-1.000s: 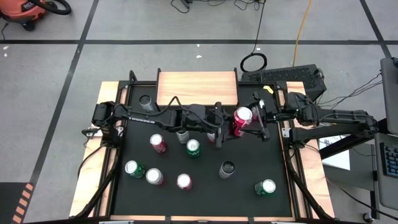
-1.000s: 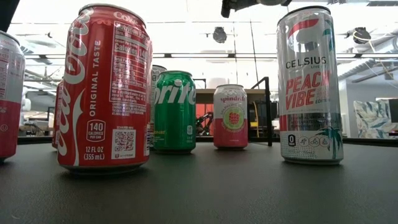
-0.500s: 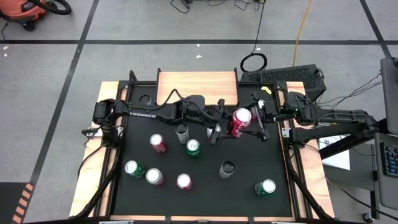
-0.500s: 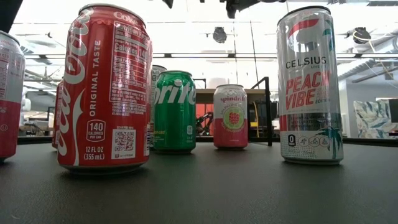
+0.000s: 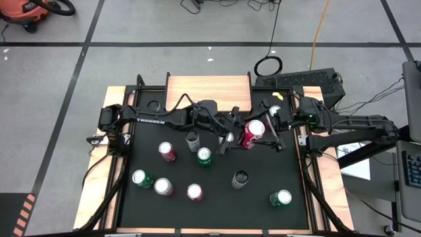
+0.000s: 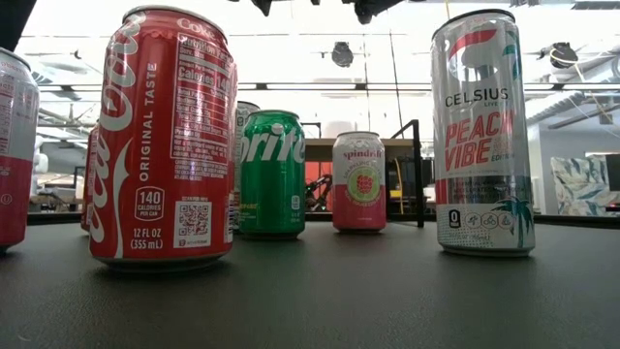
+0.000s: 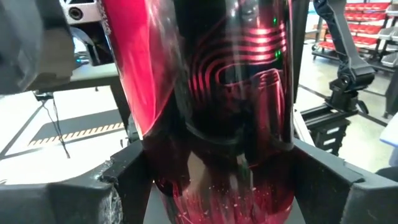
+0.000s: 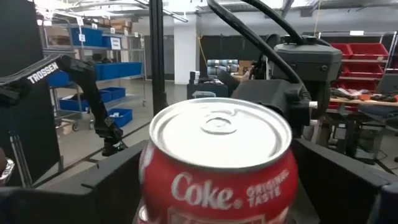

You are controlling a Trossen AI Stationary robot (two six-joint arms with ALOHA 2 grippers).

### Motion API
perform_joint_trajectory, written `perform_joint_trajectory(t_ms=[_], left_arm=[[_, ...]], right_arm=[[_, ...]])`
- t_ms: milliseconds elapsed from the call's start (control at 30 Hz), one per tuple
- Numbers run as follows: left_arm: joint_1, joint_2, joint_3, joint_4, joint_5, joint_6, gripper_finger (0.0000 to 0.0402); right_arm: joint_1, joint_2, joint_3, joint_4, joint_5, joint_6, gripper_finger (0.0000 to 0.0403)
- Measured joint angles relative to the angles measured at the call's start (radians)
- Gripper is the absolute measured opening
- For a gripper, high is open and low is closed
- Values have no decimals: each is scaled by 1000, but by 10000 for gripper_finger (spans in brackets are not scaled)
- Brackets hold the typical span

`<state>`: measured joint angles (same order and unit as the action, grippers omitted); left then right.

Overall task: Place canned beverage on shelf
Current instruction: Put the top right red soda can on the shelf

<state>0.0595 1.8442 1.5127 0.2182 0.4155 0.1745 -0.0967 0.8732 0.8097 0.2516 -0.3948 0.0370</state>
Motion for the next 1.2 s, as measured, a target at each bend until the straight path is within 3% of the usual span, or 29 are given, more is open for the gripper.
perform_joint_trajectory(t_ms=[267, 1200], left_arm=[[5, 0, 0, -14, 2, 21, 297], [7, -1, 0, -44, -12, 19, 297]], right_arm=[[0, 25, 0, 21, 1, -3, 362], [0, 1, 0, -26, 5, 11, 276]])
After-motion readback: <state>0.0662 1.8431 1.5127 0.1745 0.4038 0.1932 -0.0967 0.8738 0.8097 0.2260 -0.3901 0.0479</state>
